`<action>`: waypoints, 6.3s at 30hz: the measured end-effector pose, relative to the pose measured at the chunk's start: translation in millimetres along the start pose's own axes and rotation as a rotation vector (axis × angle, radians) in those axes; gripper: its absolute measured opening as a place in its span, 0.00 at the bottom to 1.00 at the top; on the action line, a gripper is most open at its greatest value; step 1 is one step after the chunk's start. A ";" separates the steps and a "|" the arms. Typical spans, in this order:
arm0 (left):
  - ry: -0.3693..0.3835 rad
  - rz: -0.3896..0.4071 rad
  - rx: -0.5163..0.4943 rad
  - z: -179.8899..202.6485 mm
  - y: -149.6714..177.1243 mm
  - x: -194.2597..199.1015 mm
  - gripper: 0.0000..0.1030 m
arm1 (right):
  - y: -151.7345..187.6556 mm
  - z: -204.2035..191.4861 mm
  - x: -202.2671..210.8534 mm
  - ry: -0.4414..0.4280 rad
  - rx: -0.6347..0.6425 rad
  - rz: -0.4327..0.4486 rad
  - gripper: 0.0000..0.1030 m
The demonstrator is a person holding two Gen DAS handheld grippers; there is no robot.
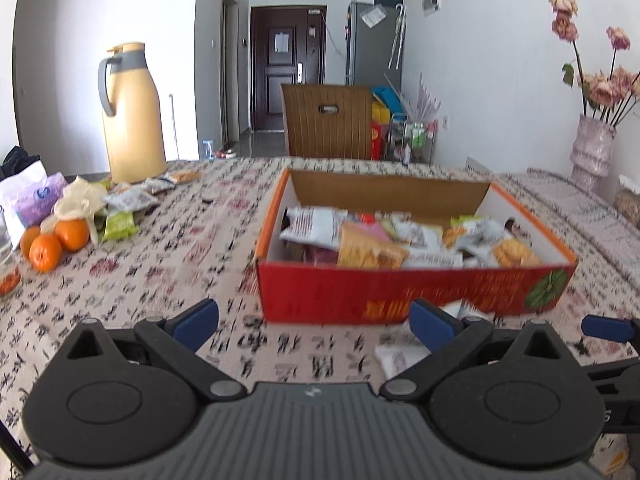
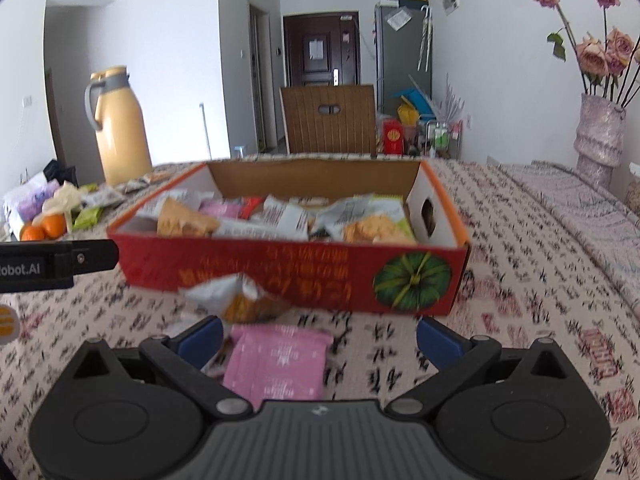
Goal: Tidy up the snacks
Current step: 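Move both tools back toward the packets beside the box, then grasp the pink packet with the right gripper, then grasp a white packet with the left gripper while the right holds the pink packet, then carry the pink and white packets over the cardboard box, then lower both packets into the box and open both grippers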
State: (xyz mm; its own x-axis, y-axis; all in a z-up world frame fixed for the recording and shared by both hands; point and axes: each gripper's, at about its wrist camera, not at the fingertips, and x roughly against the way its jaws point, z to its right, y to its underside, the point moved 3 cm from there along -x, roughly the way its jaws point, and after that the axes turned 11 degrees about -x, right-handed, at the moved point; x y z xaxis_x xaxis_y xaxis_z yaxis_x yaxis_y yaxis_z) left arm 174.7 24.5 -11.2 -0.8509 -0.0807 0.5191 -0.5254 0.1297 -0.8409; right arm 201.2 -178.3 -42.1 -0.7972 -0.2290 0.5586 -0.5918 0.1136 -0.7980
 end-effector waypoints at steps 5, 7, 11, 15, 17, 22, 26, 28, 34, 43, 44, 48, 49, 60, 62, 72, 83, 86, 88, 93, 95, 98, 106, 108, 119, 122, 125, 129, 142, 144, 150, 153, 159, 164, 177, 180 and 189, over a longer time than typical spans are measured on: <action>0.015 -0.037 -0.006 -2.1 17.2 -3.9 1.00 | 12.3 -3.8 -9.1 0.010 0.019 -0.055 1.00; 0.017 -0.052 -0.005 -2.8 23.4 -7.8 1.00 | 16.0 -5.4 -13.8 0.013 0.025 -0.075 1.00; 0.020 -0.091 0.012 -6.5 36.0 -19.4 1.00 | 21.5 -9.0 -23.2 0.029 0.041 -0.106 1.00; 0.039 -0.095 0.030 -9.1 39.3 -23.1 1.00 | 23.4 -6.2 -31.1 0.049 0.031 -0.130 1.00; 0.047 -0.094 0.032 -9.1 40.9 -23.7 1.00 | 24.5 -4.8 -34.6 0.059 0.025 -0.140 1.00; 0.060 -0.100 0.049 -11.0 42.7 -26.6 1.00 | 25.3 -3.9 -34.3 0.056 0.022 -0.127 1.00; 0.066 -0.103 0.056 -11.2 43.1 -27.3 1.00 | 24.4 -3.1 -36.1 0.059 0.022 -0.124 1.00; 0.066 -0.105 0.054 -11.0 43.4 -27.9 1.00 | 24.3 -3.2 -36.5 0.061 0.023 -0.124 1.00; 0.066 -0.107 0.054 -11.0 43.6 -28.7 1.00 | 23.3 -3.6 -34.9 0.043 0.024 -0.117 0.92; 0.037 -0.110 0.033 -8.2 39.9 -25.8 1.00 | 21.2 -3.1 -22.0 -0.009 0.025 -0.072 0.59; 0.035 -0.107 0.029 -7.4 38.6 -24.7 1.00 | 20.4 -2.1 -19.8 -0.010 0.021 -0.063 0.59; 0.042 -0.101 0.011 0.6 30.7 -22.1 1.00 | 17.6 5.5 -10.9 -0.007 0.003 -0.031 0.59; 0.047 -0.099 0.008 3.2 28.1 -21.7 1.00 | 16.9 8.4 -9.0 -0.002 -0.003 -0.025 0.59; 0.073 -0.128 -0.060 47.3 8.4 -29.9 1.00 | 9.0 42.5 6.3 0.052 -0.067 0.042 0.59; 0.074 -0.142 -0.072 55.4 7.4 -33.7 1.00 | 8.9 47.8 7.5 0.060 -0.078 0.050 0.59; 0.074 -0.190 -0.103 81.0 9.3 -46.1 0.91 | 13.8 56.1 3.4 0.054 -0.096 0.062 0.59; 0.109 -0.229 -0.084 82.5 13.5 -56.3 0.49 | 15.5 56.5 1.3 0.041 -0.101 0.064 0.59; 0.107 -0.224 -0.088 82.5 13.9 -55.4 0.48 | 15.5 57.0 1.1 0.039 -0.104 0.065 0.59; 0.108 -0.221 -0.089 82.3 13.9 -54.7 0.47 | 15.8 57.0 1.5 0.040 -0.104 0.066 0.59; 0.114 -0.214 -0.089 79.7 13.9 -50.4 0.46 | 15.9 57.0 1.9 0.038 -0.104 0.069 0.59; 0.115 -0.210 -0.088 77.7 14.2 -47.7 0.45 | 15.6 57.1 2.7 0.038 -0.104 0.072 0.59; 0.118 -0.198 -0.090 74.1 14.2 -42.1 0.45 | 15.1 57.0 3.3 0.040 -0.102 0.076 0.59; 0.120 -0.134 -0.091 63.6 5.1 -18.8 0.44 | 12.2 54.0 10.0 0.037 -0.092 0.096 0.59; 0.121 -0.116 -0.088 60.0 1.0 -13.2 0.45 | 10.2 52.4 13.4 0.034 -0.087 0.106 0.59; 0.115 -0.004 -0.090 51.2 -31.1 8.1 0.44 | -10.8 40.0 26.6 0.020 -0.061 0.174 0.59; 0.108 0.023 -0.092 50.3 -41.5 8.0 0.44 | -20.6 34.9 26.9 0.015 -0.053 0.195 0.59; 0.098 0.045 -0.093 49.5 -51.1 6.5 0.45 | -30.5 29.2 25.3 0.008 -0.046 0.213 0.59; 0.086 0.067 -0.088 46.4 -63.6 1.3 0.45 | -44.5 21.5 20.2 0.001 -0.034 0.235 0.59; 0.056 0.087 -0.036 33.4 -98.0 -34.7 0.44 | -86.7 5.0 -10.7 -0.003 0.003 0.275 0.59; 0.054 0.092 -0.034 32.8 -103.1 -40.3 0.44 | -92.6 4.4 -17.3 -0.001 0.005 0.276 0.59; 0.037 0.107 -0.018 32.7 -116.8 -61.0 0.44 | -109.7 2.5 -41.0 0.008 0.012 0.280 0.59; 0.029 0.105 0.000 31.7 -118.3 -74.0 0.44 | -113.0 3.3 -53.7 0.007 0.000 0.276 0.59; 0.013 0.073 0.015 29.4 -106.2 -100.9 0.44 | -106.3 8.2 -74.8 -0.012 -0.024 0.236 0.59; 0.018 0.054 0.023 25.3 -98.4 -108.1 0.44 | -100.0 13.1 -80.3 -0.017 -0.036 0.199 0.59; -0.007 0.114 0.048 18.9 -98.5 -91.0 1.00 | -96.8 20.5 -70.6 -0.014 -0.089 0.207 0.94; 0.000 0.121 0.046 19.4 -99.2 -88.0 1.00 | -96.8 24.3 -68.9 -0.002 -0.113 0.213 1.00; 0.003 0.125 0.042 20.2 -100.8 -83.6 1.00 | -98.9 28.5 -60.5 0.009 -0.126 0.235 1.00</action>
State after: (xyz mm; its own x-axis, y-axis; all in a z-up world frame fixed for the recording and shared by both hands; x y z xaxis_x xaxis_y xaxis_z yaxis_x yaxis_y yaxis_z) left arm 298.8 -1.8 27.0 -0.9099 -0.0638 0.4098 -0.4144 0.0975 -0.9049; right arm 311.3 -203.3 -3.4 -0.9150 -0.1739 0.3640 -0.4004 0.2822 -0.8718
